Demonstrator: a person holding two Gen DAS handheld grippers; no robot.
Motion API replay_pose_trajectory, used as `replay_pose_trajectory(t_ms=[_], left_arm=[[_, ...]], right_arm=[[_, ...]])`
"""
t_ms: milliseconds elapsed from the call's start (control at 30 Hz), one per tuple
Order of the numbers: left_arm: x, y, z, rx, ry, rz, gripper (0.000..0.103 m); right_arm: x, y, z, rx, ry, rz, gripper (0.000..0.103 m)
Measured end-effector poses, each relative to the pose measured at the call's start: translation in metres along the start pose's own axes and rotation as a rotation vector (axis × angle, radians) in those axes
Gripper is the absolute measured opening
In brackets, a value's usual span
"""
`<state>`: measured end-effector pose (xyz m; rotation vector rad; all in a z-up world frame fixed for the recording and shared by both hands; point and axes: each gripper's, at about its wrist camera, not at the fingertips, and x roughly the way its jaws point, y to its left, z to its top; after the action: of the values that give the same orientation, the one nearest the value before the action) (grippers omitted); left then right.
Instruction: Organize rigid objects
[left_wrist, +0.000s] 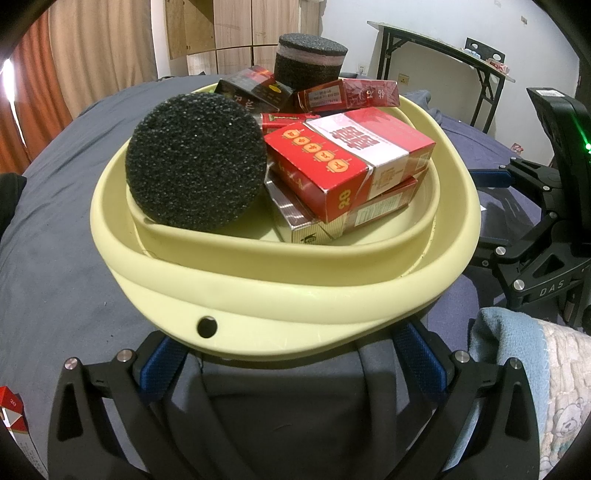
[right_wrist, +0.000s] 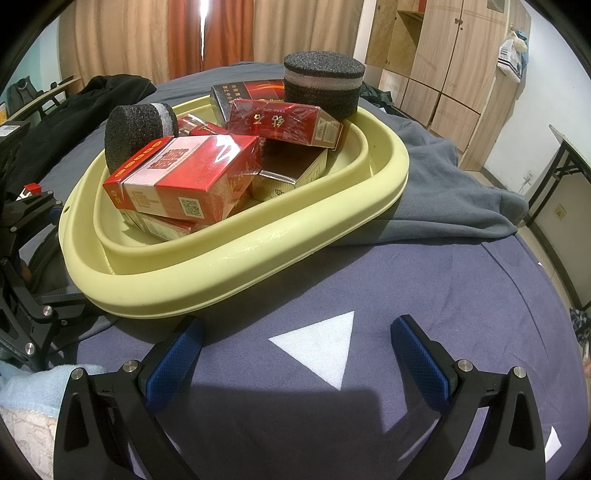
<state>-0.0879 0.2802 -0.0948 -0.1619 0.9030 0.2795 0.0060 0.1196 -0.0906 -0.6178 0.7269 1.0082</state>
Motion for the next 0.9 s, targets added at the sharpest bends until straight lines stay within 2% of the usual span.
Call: replay_pose_trajectory(t_ms=[900], left_arm=[[0.0001, 0.0002, -0.0001, 0.0, 0.0, 0.001, 0.103]], right_arm=[[-0.0001, 0.0, 0.0, 0.0, 0.0, 0.0, 0.103]])
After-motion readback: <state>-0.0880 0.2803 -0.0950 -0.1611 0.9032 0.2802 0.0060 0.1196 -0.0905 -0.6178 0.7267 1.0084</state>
